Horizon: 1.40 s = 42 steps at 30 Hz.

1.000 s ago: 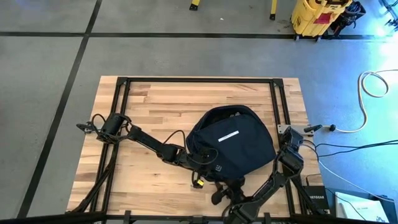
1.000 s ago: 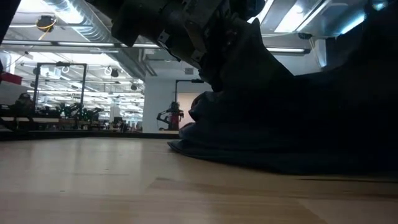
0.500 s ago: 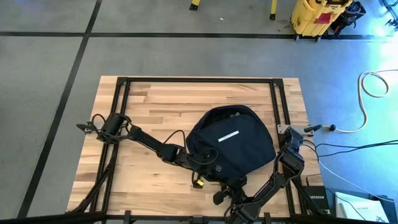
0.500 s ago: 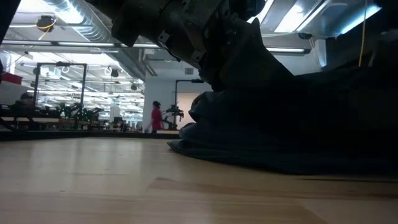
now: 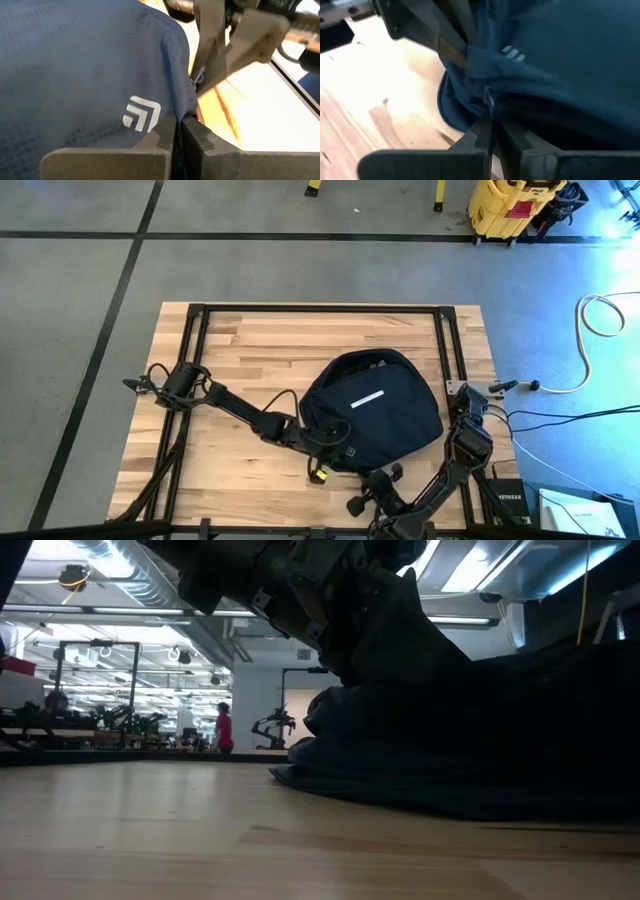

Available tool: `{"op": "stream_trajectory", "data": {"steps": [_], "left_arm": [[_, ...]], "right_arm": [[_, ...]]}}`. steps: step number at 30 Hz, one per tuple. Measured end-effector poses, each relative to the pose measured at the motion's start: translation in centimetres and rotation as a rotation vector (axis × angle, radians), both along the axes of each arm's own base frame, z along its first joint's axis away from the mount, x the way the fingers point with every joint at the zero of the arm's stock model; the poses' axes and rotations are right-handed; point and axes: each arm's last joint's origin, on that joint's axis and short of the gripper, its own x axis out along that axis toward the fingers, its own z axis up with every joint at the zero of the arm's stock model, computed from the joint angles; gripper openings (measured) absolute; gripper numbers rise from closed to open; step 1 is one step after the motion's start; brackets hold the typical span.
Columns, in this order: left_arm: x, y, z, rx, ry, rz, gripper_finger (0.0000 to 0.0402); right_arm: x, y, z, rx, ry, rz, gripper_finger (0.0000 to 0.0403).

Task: Unpack backpack
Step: Close the black backpack

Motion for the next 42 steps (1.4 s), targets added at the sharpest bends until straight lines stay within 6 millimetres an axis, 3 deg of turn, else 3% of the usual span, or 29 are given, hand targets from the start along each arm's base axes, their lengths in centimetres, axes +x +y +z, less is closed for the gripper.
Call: {"op": "stream_trajectory", "data": {"steps": [9, 25, 30, 35, 42], "left_arm": [[-0.2, -0.5, 0.0, 0.002, -0.001, -0.023, 0.0000], [-1.8, -1.4, 0.2, 0.064, 0.141, -0.059, 0.0000], [-2.0, -1.6, -0.1, 0.079, 0.156, -0.052, 0.0000], [-1.7, -2.1, 1.0, 0.044, 0.065, -0.058, 0.0005], [-1.8, -2.2, 1.9, 0.058, 0.026, -0.077, 0.0044]], "right_arm": [[-1.2, 0.9, 1.4, 0.007, 0.107, -0.009, 0.0000], [-2.6, 0.3, 4.4, -0.027, 0.184, -0.016, 0.0000], [-3.1, 0.7, 4.4, -0.009, 0.195, -0.010, 0.0000], [-2.9, 0.8, 4.2, 0.013, 0.172, -0.008, 0.0000], [-2.4, 1.9, 3.9, 0.093, 0.055, 0.032, 0.0002]]}}
